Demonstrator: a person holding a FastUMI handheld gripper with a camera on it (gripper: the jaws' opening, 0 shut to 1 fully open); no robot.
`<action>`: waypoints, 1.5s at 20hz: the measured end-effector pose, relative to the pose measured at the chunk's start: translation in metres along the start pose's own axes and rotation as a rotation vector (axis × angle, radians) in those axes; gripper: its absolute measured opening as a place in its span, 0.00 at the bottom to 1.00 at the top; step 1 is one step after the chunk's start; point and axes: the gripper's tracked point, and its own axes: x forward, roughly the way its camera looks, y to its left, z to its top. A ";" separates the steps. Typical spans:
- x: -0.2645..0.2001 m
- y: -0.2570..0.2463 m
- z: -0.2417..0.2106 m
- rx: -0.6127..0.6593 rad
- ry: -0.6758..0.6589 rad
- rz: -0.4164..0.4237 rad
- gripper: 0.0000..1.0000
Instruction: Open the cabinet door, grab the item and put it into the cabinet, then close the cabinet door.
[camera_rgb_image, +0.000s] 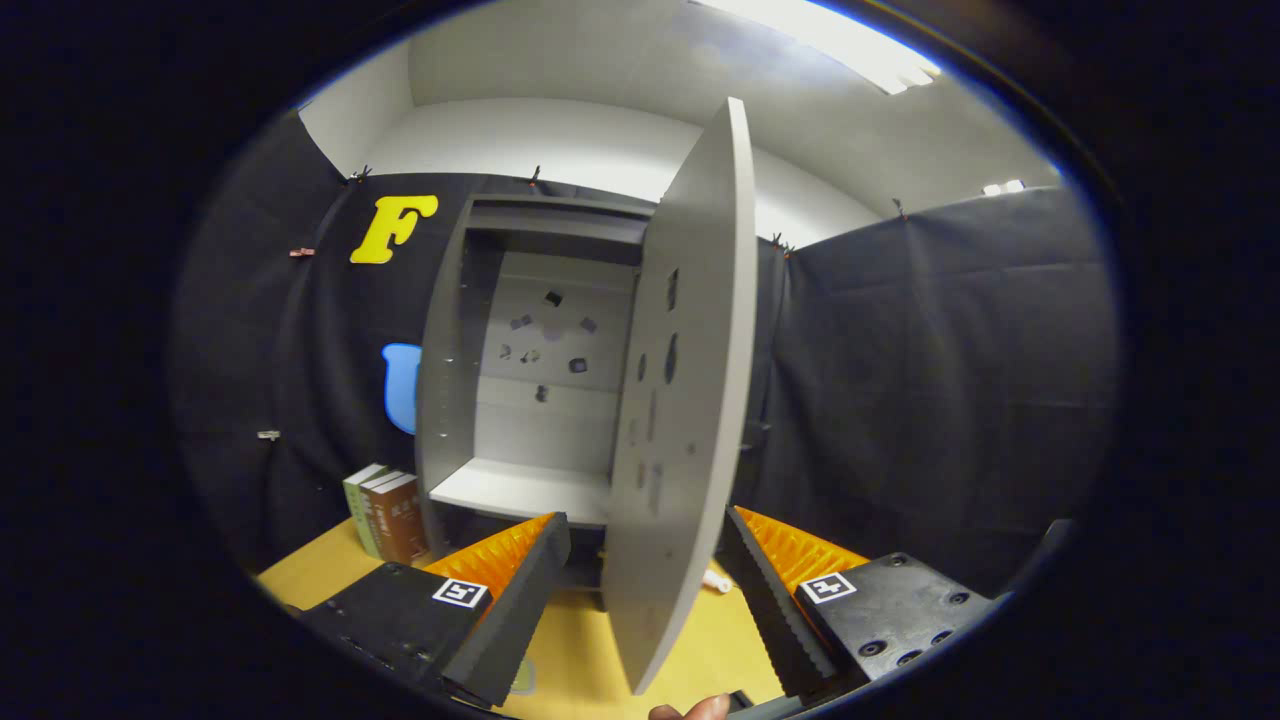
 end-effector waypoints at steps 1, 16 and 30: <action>0.000 0.014 -0.015 0.023 0.037 0.026 0.97; 0.047 0.123 -0.294 0.088 0.552 0.176 0.98; 0.059 0.143 -0.490 0.016 0.876 0.138 0.71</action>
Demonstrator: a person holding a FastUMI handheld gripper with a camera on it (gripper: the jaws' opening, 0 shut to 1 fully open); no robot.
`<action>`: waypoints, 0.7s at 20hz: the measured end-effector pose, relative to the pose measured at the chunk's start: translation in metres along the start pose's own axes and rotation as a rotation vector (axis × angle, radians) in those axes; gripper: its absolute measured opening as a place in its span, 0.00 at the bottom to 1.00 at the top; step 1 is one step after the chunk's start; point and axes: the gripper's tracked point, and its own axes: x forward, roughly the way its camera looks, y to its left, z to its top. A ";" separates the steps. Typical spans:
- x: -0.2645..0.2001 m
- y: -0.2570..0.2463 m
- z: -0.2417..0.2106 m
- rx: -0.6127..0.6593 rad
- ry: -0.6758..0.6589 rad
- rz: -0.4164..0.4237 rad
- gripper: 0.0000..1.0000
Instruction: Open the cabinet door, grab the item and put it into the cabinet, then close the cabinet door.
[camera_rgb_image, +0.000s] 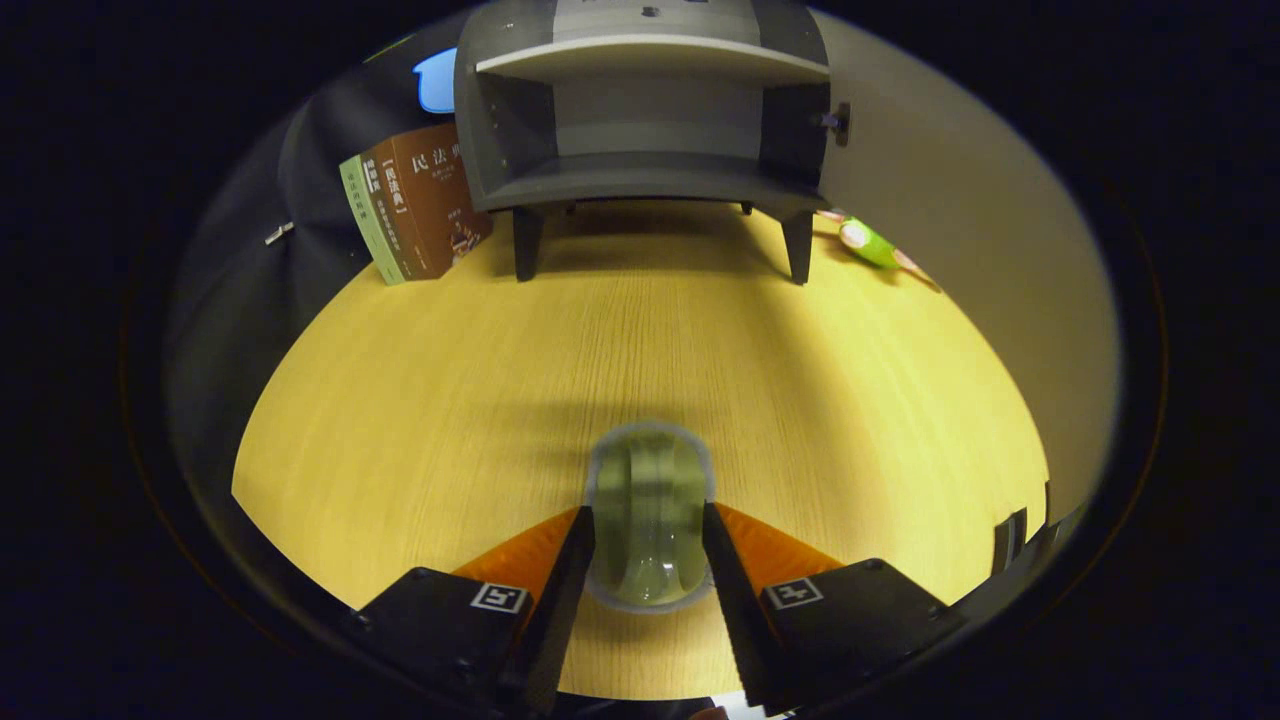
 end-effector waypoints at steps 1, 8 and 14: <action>0.000 0.000 0.006 0.003 -0.017 -0.003 0.68; -0.004 -0.007 0.012 0.008 -0.013 -0.037 0.16; -0.047 -0.008 0.049 0.045 -0.098 -0.011 0.16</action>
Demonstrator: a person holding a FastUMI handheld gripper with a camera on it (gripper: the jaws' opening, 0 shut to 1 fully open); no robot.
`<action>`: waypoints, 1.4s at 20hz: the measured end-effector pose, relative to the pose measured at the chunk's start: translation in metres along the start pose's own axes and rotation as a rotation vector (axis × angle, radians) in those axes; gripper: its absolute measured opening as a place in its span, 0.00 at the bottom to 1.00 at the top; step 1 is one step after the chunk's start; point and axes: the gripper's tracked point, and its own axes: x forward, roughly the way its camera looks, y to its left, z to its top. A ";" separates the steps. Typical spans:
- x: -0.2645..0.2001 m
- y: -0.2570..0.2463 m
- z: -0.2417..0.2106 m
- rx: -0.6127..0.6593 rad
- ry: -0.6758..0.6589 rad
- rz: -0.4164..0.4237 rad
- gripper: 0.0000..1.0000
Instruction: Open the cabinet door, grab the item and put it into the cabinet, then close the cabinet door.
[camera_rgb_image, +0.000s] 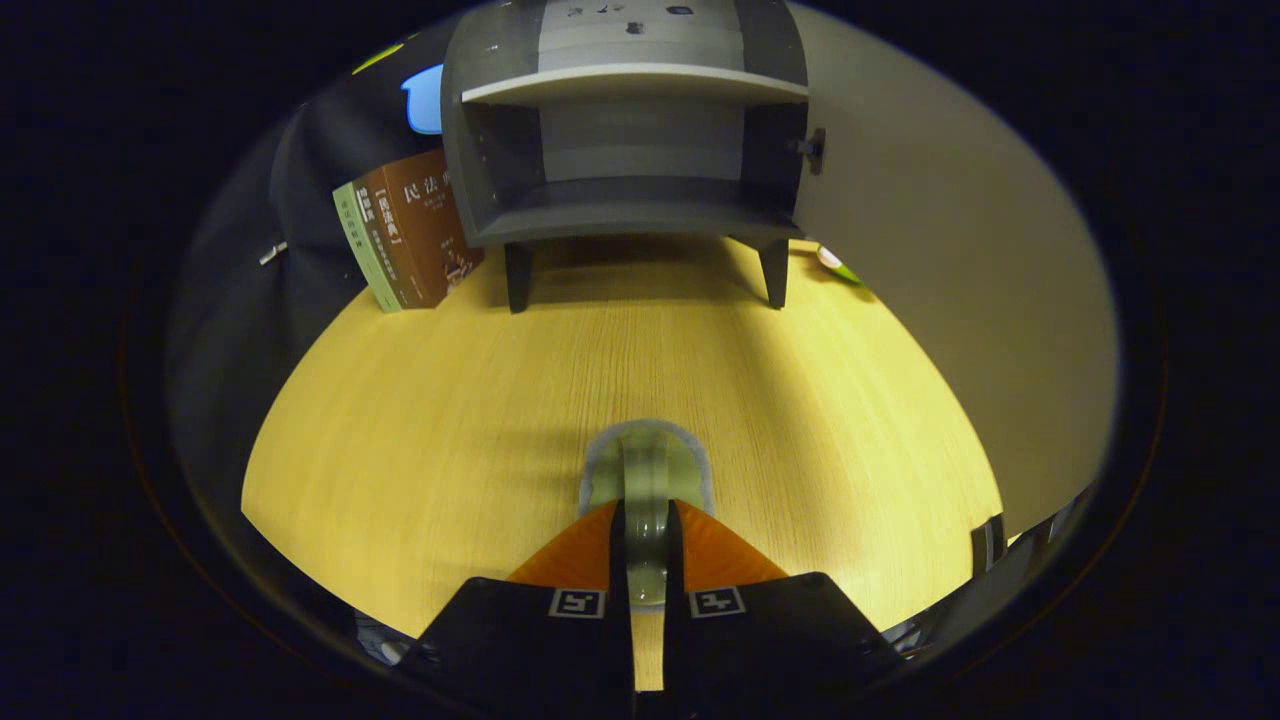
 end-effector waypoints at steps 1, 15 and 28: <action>-0.010 -0.001 0.010 0.009 -0.021 0.003 0.16; -0.164 0.004 0.243 0.007 -0.350 0.045 0.16; -0.086 0.016 0.444 -0.032 -0.437 0.020 0.16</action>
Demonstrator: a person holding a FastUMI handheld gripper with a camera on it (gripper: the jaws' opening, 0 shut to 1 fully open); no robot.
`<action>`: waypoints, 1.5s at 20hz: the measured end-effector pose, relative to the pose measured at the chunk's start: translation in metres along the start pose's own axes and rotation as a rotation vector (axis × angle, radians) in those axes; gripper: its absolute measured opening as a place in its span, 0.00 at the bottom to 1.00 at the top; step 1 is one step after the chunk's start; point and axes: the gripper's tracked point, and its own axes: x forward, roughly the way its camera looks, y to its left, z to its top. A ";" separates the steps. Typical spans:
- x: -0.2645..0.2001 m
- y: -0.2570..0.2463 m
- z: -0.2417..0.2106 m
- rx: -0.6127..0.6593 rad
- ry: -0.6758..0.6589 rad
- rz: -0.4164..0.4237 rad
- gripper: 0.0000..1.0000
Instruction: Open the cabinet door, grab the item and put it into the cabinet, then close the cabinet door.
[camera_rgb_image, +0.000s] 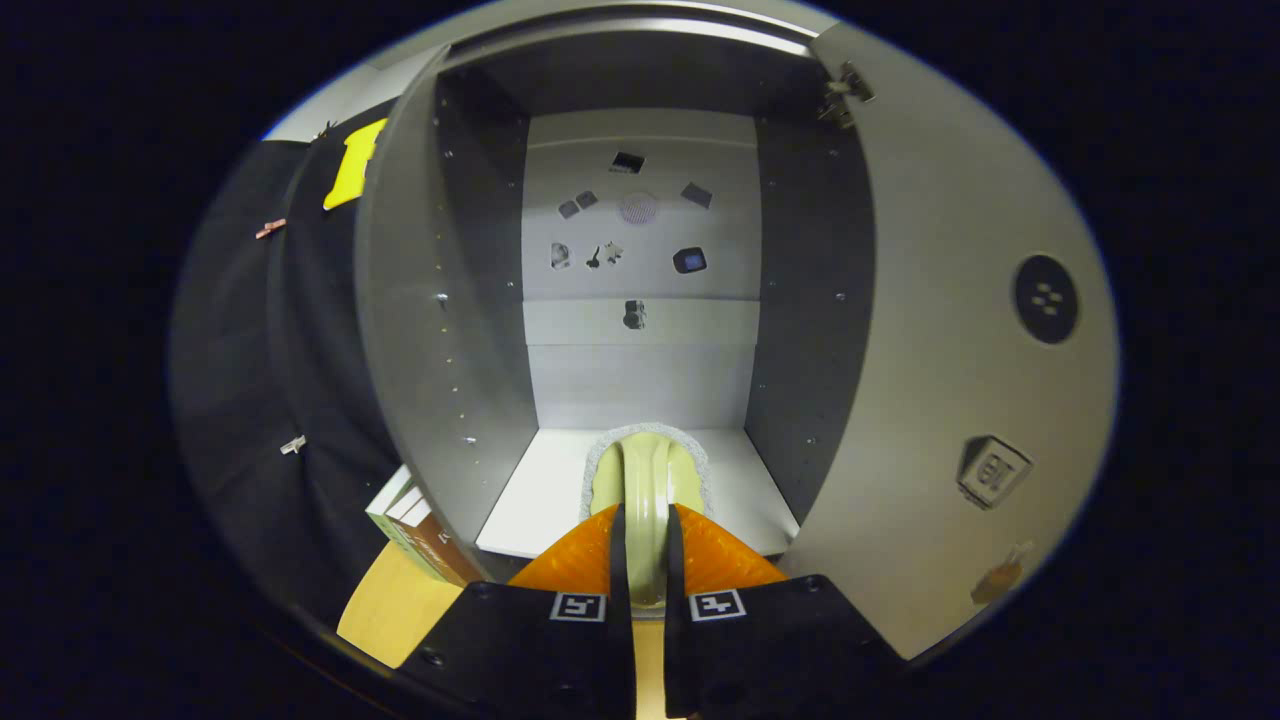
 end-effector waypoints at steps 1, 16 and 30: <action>0.017 0.000 -0.003 -0.002 0.023 -0.001 0.15; 0.177 0.004 -0.051 0.027 0.187 -0.030 0.18; 0.111 -0.008 0.024 0.061 -0.063 -0.043 1.00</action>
